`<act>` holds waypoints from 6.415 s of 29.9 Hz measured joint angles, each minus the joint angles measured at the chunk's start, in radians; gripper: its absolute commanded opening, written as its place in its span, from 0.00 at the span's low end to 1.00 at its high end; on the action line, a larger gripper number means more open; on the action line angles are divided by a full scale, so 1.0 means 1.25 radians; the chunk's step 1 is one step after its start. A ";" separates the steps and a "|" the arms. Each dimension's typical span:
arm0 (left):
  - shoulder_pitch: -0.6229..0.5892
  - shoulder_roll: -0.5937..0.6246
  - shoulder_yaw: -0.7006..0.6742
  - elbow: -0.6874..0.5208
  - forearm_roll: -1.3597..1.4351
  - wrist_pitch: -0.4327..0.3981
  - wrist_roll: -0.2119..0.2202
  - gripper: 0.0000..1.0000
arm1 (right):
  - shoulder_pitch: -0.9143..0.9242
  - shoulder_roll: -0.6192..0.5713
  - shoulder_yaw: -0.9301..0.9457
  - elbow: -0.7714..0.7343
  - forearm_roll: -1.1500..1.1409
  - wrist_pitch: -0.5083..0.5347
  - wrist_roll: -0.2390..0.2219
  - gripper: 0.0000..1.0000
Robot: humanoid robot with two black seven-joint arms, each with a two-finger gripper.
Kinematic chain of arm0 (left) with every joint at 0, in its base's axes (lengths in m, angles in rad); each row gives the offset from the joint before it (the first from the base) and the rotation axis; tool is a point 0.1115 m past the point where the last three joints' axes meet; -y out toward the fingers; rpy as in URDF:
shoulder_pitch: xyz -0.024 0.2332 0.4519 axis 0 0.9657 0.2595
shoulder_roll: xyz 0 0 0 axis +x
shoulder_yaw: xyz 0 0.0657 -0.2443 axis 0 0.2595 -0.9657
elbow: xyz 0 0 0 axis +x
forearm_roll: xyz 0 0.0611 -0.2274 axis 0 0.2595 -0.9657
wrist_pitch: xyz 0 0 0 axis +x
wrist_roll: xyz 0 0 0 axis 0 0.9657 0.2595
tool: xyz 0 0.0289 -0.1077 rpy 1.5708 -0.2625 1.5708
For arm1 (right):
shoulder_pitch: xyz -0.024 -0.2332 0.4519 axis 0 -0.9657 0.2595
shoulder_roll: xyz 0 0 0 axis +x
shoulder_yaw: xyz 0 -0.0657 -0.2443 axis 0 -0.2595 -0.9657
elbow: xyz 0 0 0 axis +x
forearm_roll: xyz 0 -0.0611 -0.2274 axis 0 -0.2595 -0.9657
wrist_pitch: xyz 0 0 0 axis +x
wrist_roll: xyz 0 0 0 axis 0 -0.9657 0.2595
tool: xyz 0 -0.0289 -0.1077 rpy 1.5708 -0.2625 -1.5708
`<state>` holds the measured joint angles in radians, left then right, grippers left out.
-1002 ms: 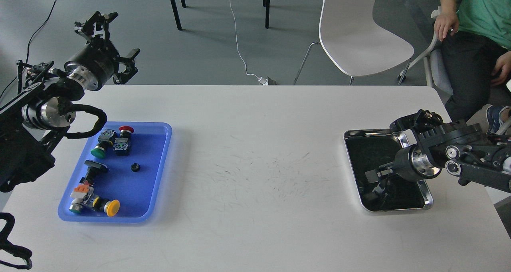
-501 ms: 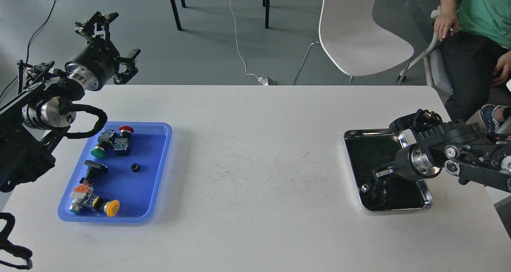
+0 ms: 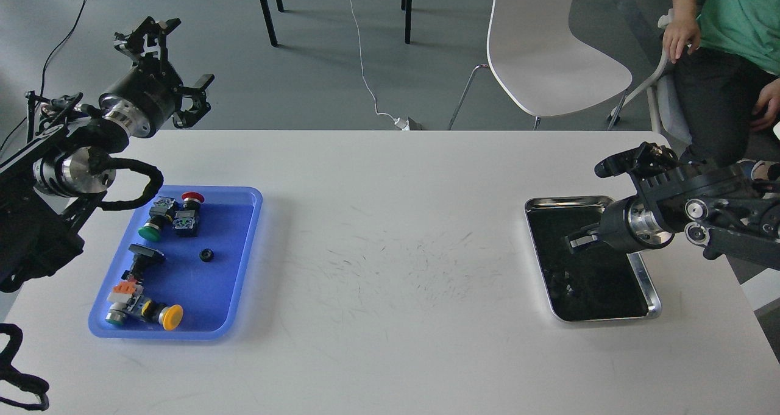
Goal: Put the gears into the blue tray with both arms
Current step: 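Carry the black part with the right gripper toward the table center, then open the right gripper to set the black part on the table, then reach the left gripper to the black part and grasp it, then carry the black part into the blue tray and release it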
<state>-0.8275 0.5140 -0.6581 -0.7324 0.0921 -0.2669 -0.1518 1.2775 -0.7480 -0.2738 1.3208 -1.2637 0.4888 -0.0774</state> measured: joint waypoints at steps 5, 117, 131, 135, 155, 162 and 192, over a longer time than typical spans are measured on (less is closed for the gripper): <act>0.000 0.000 0.000 0.000 0.000 0.000 0.000 0.98 | 0.064 -0.020 0.013 0.064 0.059 0.000 -0.007 0.02; -0.001 0.078 0.171 -0.570 0.763 0.059 0.126 0.98 | -0.456 -0.064 0.709 -0.423 1.205 -0.016 0.128 0.93; 0.070 0.017 0.338 -0.608 1.596 0.059 0.126 0.96 | -0.493 0.071 0.710 -0.434 1.220 0.000 0.171 0.94; 0.102 -0.012 0.340 -0.589 1.657 0.058 0.126 0.95 | -0.494 0.092 0.710 -0.434 1.219 0.000 0.171 0.94; 0.169 -0.033 0.341 -0.473 1.672 0.079 0.110 0.57 | -0.510 0.093 0.706 -0.433 1.213 0.000 0.171 0.94; 0.184 -0.025 0.341 -0.461 1.672 0.079 0.107 0.27 | -0.510 0.093 0.704 -0.431 1.212 0.000 0.171 0.94; 0.206 0.392 0.229 -0.592 1.374 0.203 0.002 0.07 | -0.506 0.089 0.704 -0.426 1.207 0.000 0.171 0.94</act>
<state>-0.5703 1.0038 -0.3714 -1.4726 1.8101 -0.0136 -0.1495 0.6446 -0.6369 0.6060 0.7884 0.2454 0.4886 0.1365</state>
